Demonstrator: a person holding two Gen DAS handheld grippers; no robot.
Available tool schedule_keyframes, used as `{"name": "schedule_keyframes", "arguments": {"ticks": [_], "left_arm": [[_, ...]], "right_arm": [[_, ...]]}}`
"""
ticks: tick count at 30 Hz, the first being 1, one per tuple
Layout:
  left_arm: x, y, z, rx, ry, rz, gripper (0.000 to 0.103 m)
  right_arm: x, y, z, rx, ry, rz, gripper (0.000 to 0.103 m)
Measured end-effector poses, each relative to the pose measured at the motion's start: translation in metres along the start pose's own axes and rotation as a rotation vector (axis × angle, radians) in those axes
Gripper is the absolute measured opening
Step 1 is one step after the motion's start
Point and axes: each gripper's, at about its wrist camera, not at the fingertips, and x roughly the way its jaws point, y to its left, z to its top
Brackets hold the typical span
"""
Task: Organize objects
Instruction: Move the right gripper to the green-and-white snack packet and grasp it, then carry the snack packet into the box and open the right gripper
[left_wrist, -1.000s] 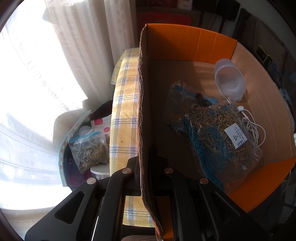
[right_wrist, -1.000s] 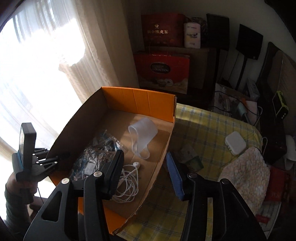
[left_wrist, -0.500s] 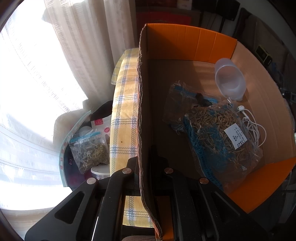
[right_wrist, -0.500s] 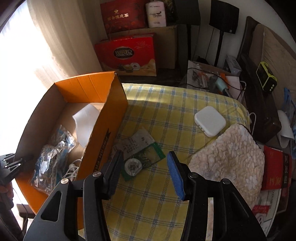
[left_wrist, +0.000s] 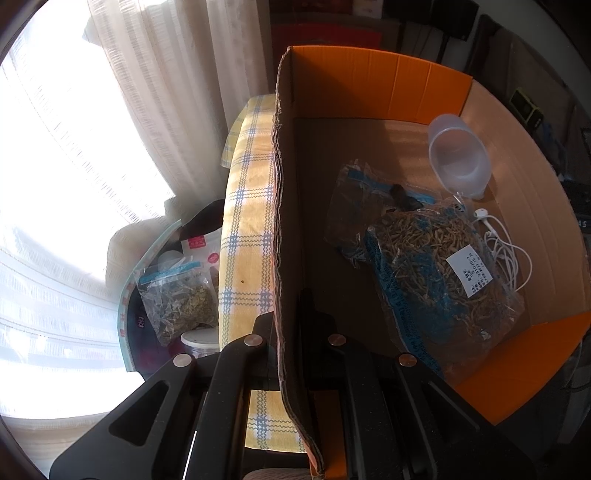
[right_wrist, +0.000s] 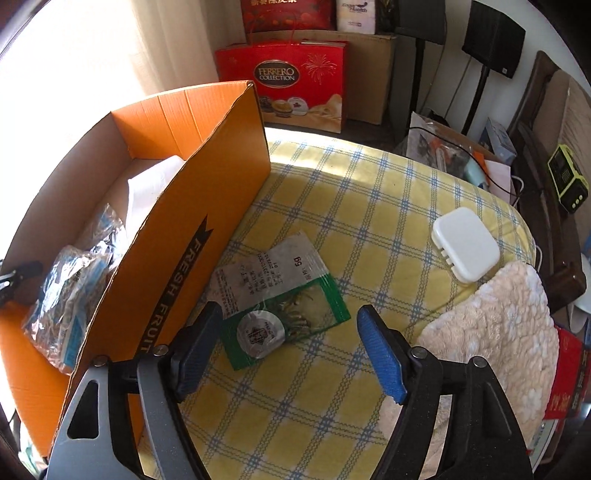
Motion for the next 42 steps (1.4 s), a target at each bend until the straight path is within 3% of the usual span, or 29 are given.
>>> {"name": "schedule_keyframes", "arguments": {"ticks": [12,22,26,28,29,42], "left_arm": [[-0.003,-0.003,-0.003,0.000,0.000,0.002,0.005],[-0.004,-0.001,-0.004,0.001,-0.002,0.002,0.005],[-0.004,-0.005,-0.003,0.001,-0.002,0.003,0.005],[-0.004,-0.005,-0.003,0.000,-0.001,0.002,0.005],[-0.005,-0.004,-0.003,-0.001,-0.001,0.002,0.005],[-0.001,-0.007,0.000,-0.007,0.002,-0.004,0.005]], "right_arm": [[0.025,0.010,0.006,-0.129,0.064,-0.055,0.079],[0.033,0.005,0.006,-0.107,0.076,-0.014,0.075],[0.029,0.006,0.005,-0.100,0.072,-0.003,0.054],[0.026,0.010,0.004,-0.113,0.075,0.014,0.034],[0.024,0.012,0.003,-0.120,0.074,0.009,0.030],[-0.017,-0.005,0.010,0.015,0.000,0.036,0.012]]}}
